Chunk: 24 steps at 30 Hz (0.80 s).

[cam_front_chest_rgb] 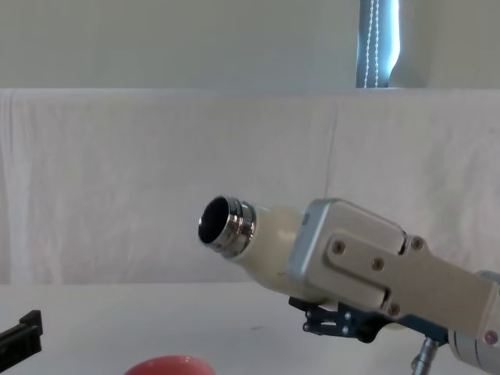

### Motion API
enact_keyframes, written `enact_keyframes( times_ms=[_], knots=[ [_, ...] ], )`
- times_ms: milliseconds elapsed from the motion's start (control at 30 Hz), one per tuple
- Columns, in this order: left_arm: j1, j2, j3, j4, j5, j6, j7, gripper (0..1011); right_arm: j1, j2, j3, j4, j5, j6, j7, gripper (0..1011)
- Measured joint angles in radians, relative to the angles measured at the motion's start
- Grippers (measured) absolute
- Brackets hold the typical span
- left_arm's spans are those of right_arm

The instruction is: Grasp the thermos with one hand and pour water into the cup lid.

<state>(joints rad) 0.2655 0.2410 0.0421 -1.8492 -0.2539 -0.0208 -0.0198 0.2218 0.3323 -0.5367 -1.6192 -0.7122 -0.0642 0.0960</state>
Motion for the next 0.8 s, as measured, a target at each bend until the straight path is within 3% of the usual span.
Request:
enact_keyframes(
  times_ms=[800],
  knots=[
    [0.000, 0.000, 0.000, 0.000, 0.000, 0.000, 0.000, 1001, 0.037, 0.060, -0.060, 0.004, -0.122, 0.014, 0.020, 947]
  ],
)
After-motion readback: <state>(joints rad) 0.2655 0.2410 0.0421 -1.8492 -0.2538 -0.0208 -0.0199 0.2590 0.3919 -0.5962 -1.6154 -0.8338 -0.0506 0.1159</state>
